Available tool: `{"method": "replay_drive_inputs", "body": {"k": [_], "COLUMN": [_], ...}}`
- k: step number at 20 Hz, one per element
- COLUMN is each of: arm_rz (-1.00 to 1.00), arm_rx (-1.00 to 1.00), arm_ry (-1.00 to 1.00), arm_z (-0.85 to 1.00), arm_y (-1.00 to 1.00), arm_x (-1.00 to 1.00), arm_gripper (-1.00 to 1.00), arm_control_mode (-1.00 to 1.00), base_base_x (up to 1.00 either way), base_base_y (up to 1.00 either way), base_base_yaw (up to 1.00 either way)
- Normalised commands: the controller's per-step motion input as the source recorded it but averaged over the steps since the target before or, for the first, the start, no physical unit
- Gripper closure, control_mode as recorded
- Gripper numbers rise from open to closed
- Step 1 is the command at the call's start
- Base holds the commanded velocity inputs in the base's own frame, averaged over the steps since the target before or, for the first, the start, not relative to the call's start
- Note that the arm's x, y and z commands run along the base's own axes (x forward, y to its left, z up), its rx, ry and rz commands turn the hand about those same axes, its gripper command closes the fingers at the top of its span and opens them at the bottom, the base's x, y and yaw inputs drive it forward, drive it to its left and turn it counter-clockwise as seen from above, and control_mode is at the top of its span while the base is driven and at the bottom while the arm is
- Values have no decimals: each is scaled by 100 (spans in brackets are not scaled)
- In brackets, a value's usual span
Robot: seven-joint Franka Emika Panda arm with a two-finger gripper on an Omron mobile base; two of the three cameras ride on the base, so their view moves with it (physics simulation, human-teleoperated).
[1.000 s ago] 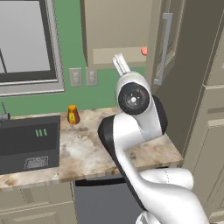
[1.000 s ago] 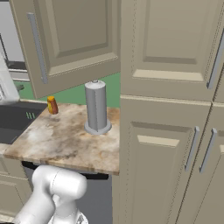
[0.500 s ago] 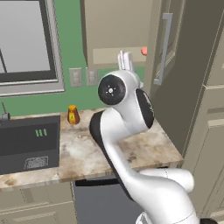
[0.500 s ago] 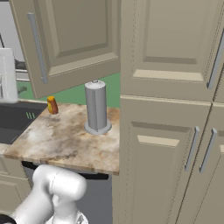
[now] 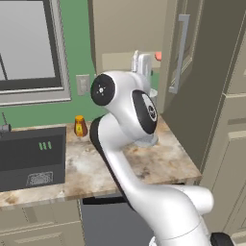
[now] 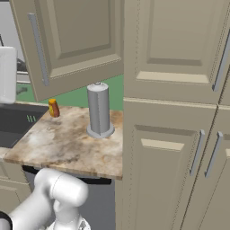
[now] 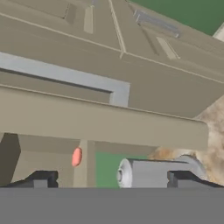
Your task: Open the cabinet. Pick the bar soap and place it next to the sink. Then close the cabinet.
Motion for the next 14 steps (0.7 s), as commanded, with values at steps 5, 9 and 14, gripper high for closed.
{"method": "replay_drive_inputs", "body": {"k": [5, 9, 14], "arm_rz": [-17, -10, -5], "arm_rx": [0, 0, 1], "arm_ry": [-36, -32, -22], "arm_z": [-23, -19, -9], "arm_y": [-12, -22, -29], "arm_x": [13, 0, 0], "arm_gripper": [-100, -100, -100], "arm_control_mode": [-100, -100, -100], "base_base_x": [0, 0, 0], "base_base_y": [0, 0, 0], "base_base_yaw": [0, 0, 0]}}
